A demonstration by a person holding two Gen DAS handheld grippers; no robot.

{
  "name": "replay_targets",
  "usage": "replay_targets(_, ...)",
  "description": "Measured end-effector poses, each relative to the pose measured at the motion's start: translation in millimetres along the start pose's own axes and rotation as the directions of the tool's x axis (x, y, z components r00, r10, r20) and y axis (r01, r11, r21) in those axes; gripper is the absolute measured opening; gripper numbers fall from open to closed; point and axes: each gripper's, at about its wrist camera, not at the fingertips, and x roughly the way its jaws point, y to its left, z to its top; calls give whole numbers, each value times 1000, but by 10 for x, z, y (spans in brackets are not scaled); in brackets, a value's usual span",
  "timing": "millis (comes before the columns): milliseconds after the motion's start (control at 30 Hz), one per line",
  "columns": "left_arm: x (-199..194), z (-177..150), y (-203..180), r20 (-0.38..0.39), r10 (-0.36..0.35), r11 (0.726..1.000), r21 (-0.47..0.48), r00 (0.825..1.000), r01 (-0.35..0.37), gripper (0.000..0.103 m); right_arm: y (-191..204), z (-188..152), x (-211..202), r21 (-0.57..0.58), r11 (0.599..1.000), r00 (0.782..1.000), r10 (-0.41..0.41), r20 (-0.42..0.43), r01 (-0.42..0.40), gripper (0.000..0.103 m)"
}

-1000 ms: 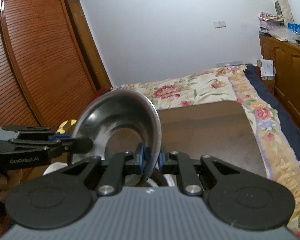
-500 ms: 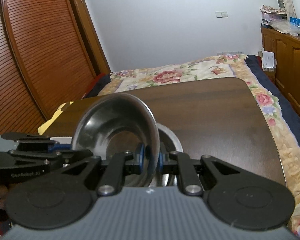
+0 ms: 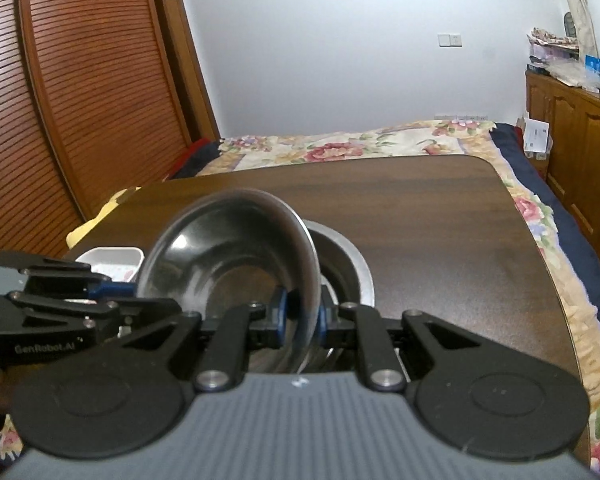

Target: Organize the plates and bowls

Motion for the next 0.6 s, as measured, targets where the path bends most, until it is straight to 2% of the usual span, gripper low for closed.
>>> replay_targets(433, 42, -64, -68, 45, 62, 998, 23, 997, -63, 21, 58, -97, 21, -98, 995, 998, -29, 51, 34, 21)
replay_targets(600, 52, -69, -65, 56, 66, 998, 8, 996, -67, 21, 35, -60, 27, -88, 996, 998, -29, 47, 33, 21)
